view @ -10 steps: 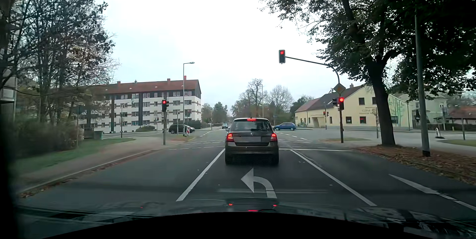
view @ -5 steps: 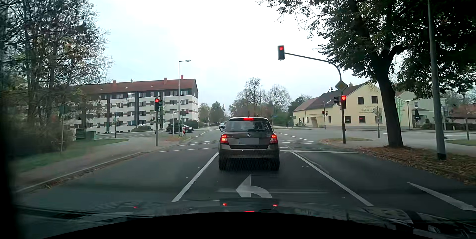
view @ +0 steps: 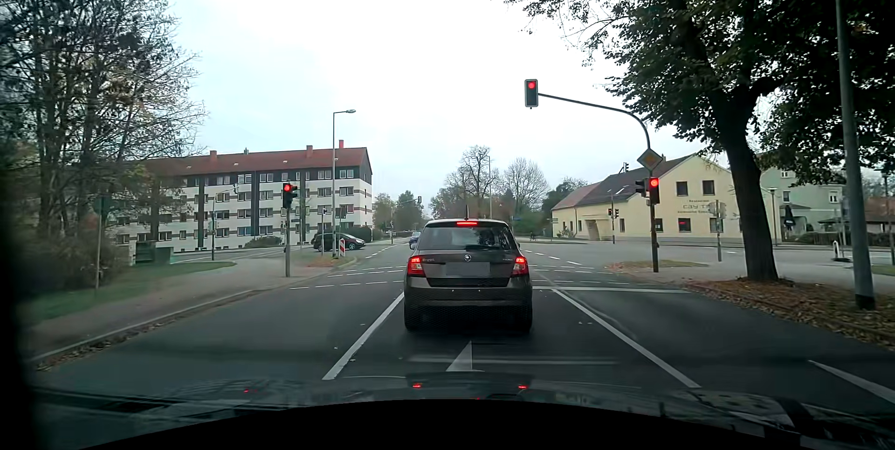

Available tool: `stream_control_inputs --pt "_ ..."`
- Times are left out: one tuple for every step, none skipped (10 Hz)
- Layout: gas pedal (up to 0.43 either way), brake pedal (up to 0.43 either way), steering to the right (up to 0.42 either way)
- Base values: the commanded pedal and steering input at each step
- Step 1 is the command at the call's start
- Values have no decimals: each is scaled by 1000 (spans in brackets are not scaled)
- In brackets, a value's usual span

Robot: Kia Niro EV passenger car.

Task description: Follow the waypoints while adhering to traffic rules and regulations

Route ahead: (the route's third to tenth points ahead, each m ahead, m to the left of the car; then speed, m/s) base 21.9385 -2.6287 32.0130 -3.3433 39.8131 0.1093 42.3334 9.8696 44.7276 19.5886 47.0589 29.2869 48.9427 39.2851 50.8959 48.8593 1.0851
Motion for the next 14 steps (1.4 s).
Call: stream_control_inputs --pt "0 146 -9" --pt "0 140 -9" --pt "0 140 -9" --pt "0 140 -9" --pt "0 146 -9" --pt "0 146 -9" --pt "0 146 -9" --pt "0 146 -9" --pt "0 146 -9" --pt "0 140 -9" --pt "0 146 -9" --pt "0 146 -9" --pt "0 146 -9" --pt "0 140 -9"
